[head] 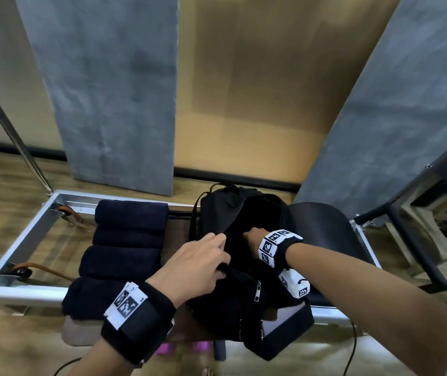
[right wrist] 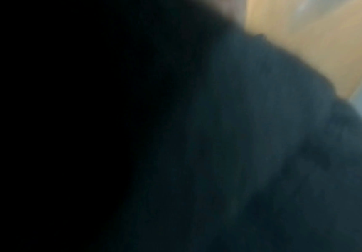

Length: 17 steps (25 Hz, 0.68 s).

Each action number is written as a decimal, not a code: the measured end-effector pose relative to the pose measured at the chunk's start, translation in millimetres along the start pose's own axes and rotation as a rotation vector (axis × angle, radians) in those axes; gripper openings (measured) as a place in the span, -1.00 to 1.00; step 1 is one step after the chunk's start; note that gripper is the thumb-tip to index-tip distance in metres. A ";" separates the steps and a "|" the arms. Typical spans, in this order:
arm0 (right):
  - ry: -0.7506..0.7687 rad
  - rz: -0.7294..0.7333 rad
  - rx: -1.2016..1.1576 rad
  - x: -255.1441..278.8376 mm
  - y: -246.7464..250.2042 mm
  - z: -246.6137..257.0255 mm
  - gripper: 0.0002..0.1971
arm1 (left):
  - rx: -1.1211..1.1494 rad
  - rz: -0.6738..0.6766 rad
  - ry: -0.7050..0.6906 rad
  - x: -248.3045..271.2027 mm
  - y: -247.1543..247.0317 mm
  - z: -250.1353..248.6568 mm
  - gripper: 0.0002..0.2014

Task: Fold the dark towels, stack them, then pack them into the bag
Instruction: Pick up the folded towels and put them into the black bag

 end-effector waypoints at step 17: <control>0.272 -0.229 -0.429 -4.2 124.0 170.6 -0.37 | 0.768 -0.919 0.448 101.1 -49.0 59.1 -0.77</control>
Point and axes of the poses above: each hand's wrist, its own x-axis away from the middle knuckle, its own y-axis out of the back of the hand, z = x × y, the point moved 2 cm from there along -x, towards the middle knuckle, and after that the axes turned 9 degrees about -y, right-handed, at the moved point
